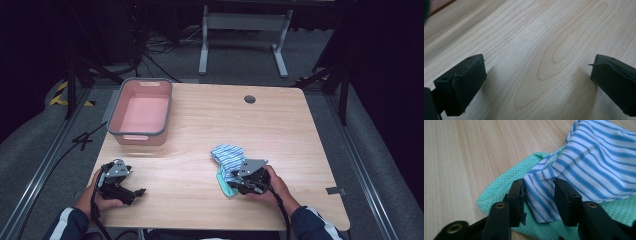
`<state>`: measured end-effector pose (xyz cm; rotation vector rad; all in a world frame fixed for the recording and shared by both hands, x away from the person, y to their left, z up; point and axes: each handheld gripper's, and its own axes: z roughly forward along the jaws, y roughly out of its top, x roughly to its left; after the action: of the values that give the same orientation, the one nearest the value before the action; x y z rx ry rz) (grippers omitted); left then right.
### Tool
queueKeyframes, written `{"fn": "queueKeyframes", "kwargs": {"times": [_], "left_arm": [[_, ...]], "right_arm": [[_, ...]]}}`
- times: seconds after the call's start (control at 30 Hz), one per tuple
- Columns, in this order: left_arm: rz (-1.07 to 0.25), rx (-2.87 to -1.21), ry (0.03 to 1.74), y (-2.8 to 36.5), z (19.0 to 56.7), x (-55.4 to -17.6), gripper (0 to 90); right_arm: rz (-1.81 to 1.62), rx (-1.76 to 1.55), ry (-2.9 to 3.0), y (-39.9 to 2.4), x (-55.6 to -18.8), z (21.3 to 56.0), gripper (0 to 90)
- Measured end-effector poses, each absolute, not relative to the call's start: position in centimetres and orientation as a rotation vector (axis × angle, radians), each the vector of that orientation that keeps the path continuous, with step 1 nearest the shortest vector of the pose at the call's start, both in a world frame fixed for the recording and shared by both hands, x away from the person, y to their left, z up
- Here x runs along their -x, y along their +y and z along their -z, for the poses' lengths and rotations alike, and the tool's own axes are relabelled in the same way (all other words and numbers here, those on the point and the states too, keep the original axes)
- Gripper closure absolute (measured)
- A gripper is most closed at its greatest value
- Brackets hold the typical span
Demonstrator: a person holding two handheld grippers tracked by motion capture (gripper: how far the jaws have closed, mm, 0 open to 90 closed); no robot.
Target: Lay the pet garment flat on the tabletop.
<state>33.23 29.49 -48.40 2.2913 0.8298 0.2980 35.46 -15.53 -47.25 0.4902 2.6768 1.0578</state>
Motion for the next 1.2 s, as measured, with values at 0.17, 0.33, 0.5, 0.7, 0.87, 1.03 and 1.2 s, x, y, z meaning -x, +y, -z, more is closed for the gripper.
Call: {"fn": "queueKeyframes", "kwargs": {"times": [0.17, 0.33, 0.5, 0.7, 0.87, 1.03, 1.2], "left_arm": [[-0.306, -2.284, 0.853, 29.2, 48.4, -33.2, 0.4], [-0.304, -2.292, 0.849, 28.7, 48.3, -33.5, 0.9], [-0.293, -2.286, 0.827, 27.4, 48.3, -34.3, 3.0], [-0.274, -2.294, 0.755, 25.2, 48.2, -34.9, 12.5], [-0.28, -2.294, 0.726, 23.1, 48.2, -35.4, 15.4], [-0.261, -2.303, 0.669, 20.5, 48.2, -36.1, 17.1], [-0.243, -2.286, 0.636, 18.7, 47.7, -36.8, 19.5]], "right_arm": [[-1.012, -0.502, 2.685, -15.2, -35.4, 46.9, 80.1], [-1.004, -0.473, 2.683, -15.1, -35.2, 46.8, 87.3], [-1.035, -0.446, 2.683, -15.3, -34.8, 46.4, 88.1], [-1.1, -0.421, 2.647, -15.7, -34.2, 45.2, 88.1], [-1.132, -0.406, 2.624, -16.0, -33.8, 44.6, 88.2], [-1.173, -0.402, 2.593, -16.3, -33.4, 43.9, 88.3], [-1.181, -0.393, 2.566, -16.5, -33.2, 43.6, 88.3]]}}
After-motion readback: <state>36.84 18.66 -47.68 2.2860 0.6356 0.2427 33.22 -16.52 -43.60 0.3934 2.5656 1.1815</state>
